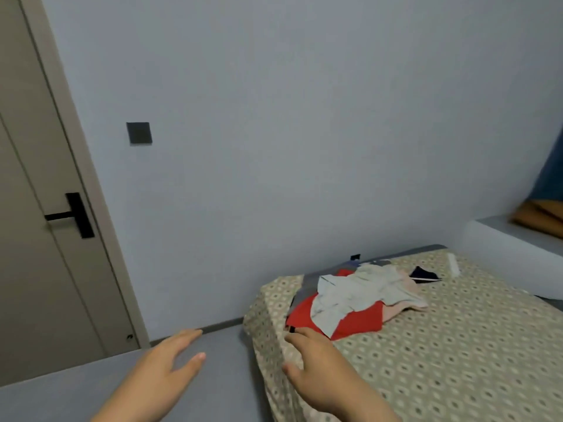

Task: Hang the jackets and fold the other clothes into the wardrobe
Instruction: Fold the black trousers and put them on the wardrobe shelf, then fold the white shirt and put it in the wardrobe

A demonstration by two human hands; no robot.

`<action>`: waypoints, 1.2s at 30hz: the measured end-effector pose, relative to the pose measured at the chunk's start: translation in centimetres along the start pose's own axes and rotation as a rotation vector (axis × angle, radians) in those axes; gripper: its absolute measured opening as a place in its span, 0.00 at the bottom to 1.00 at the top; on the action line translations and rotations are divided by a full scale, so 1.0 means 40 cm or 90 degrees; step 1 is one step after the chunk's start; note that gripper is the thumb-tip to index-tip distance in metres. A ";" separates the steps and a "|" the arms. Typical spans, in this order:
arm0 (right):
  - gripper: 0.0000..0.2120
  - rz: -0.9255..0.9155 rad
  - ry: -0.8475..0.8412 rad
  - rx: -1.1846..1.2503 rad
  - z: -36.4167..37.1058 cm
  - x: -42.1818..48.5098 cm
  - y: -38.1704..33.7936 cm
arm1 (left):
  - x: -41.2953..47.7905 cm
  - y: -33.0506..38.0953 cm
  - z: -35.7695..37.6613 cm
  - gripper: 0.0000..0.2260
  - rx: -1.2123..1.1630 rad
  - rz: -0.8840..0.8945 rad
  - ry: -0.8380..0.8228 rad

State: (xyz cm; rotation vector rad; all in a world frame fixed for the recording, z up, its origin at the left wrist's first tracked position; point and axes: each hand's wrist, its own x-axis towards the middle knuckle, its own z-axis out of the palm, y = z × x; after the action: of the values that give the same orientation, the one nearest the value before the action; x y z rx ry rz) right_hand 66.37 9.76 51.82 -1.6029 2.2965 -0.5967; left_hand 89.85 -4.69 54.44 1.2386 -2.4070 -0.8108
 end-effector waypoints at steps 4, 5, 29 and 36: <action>0.25 0.060 0.036 0.031 -0.068 -0.023 0.179 | 0.092 0.118 0.141 0.21 -0.002 0.054 -0.058; 0.25 0.071 0.042 0.037 -0.075 -0.025 0.208 | 0.110 0.139 0.166 0.21 -0.006 0.066 -0.070; 0.21 0.208 -0.092 0.013 0.043 0.528 0.530 | 0.753 -0.082 0.461 0.20 -0.106 0.001 -0.173; 0.20 0.197 -0.135 -0.009 0.055 0.660 0.556 | 0.826 -0.140 0.481 0.21 -0.138 -0.057 -0.137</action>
State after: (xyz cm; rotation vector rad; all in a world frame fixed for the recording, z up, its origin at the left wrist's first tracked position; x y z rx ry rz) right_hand 39.89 -8.73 39.43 -1.2136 2.3231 -0.3200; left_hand 64.58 -27.74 36.44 1.2347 -2.3577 -1.2538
